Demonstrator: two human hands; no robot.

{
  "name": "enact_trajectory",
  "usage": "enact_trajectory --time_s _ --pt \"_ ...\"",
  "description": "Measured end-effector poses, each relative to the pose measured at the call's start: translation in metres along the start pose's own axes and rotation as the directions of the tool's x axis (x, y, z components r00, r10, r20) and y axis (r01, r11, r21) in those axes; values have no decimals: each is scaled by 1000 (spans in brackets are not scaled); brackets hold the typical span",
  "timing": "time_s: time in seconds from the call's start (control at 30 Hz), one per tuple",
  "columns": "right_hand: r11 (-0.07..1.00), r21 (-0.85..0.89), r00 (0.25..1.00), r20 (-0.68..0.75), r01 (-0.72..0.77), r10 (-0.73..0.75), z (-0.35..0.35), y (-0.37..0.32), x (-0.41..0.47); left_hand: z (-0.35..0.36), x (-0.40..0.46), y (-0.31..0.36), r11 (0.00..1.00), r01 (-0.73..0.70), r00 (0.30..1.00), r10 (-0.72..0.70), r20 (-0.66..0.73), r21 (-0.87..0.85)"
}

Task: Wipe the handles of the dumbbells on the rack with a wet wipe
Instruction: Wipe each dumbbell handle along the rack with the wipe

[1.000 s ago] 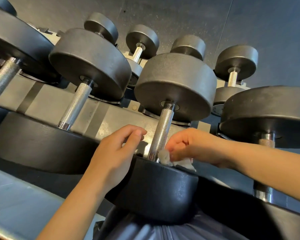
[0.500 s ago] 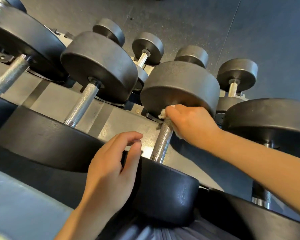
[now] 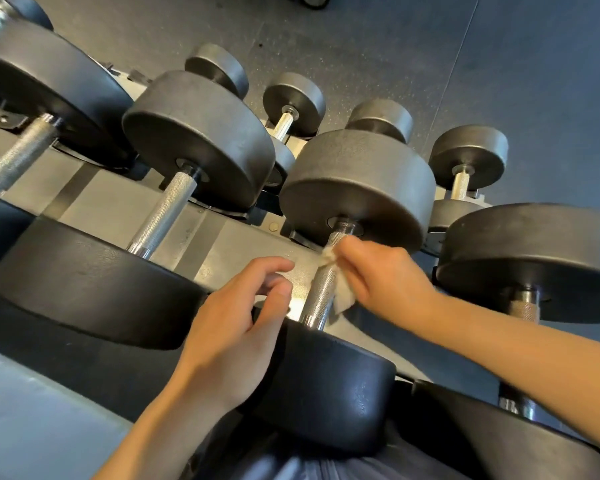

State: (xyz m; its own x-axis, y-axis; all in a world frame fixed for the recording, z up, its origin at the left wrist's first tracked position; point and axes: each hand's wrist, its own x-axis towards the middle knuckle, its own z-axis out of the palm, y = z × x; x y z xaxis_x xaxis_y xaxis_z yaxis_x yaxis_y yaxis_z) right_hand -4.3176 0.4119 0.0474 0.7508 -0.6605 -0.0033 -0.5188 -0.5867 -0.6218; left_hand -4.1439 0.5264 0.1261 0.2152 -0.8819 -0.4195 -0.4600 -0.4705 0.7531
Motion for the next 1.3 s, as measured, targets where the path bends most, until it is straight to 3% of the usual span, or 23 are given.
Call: enact_trajectory --time_s 0.13,0.23,0.3,0.37,0.43,0.5,0.6,0.77,0.87,0.97,1.1,1.2,1.3 --pt "992 -128 1000 -13 -7 6 -2 18 7 1 2 -2 1000 1 1000 -1 10 -1" --pt "989 27 989 30 -143 142 -1 7 4 1 3 -2 999 -31 1000 31 -3 13" --pt "991 124 990 134 -51 34 -4 -3 -5 2 2 -2 998 -46 999 46 -3 32" --pt "975 214 938 323 53 -122 -6 -13 -13 1 2 -3 998 -51 999 52 -10 45" --pt "949 315 890 423 33 -172 -8 -18 -13 1 2 -2 997 -46 999 47 -6 55" --pt "939 343 916 368 23 -157 -4 -18 -13 1 3 -1 997 -53 998 54 -22 56" --pt "966 256 985 163 18 -62 3 -8 -13 1 2 -1 998 -47 998 49 -36 40" --pt "999 33 999 -1 -36 36 -1 21 3 1 2 -2 998 -28 998 31 -48 63" --pt "983 133 991 -33 -128 133 4 13 -1 2 1 -2 997 -15 999 18 -48 80" --pt "900 363 970 127 -241 209 2 -1 -14 2 2 0 997 -19 999 22 -43 73" --pt "862 374 868 478 -343 138 -1 -21 -25 2 2 -3 999 -32 999 32 1 44" --pt "727 479 829 515 -491 220 0 -28 -26 2 4 -2 996 -88 995 87 57 28" --pt "465 602 757 459 -650 464 4 -32 -17 1 4 -4 991 -127 987 121 110 44"
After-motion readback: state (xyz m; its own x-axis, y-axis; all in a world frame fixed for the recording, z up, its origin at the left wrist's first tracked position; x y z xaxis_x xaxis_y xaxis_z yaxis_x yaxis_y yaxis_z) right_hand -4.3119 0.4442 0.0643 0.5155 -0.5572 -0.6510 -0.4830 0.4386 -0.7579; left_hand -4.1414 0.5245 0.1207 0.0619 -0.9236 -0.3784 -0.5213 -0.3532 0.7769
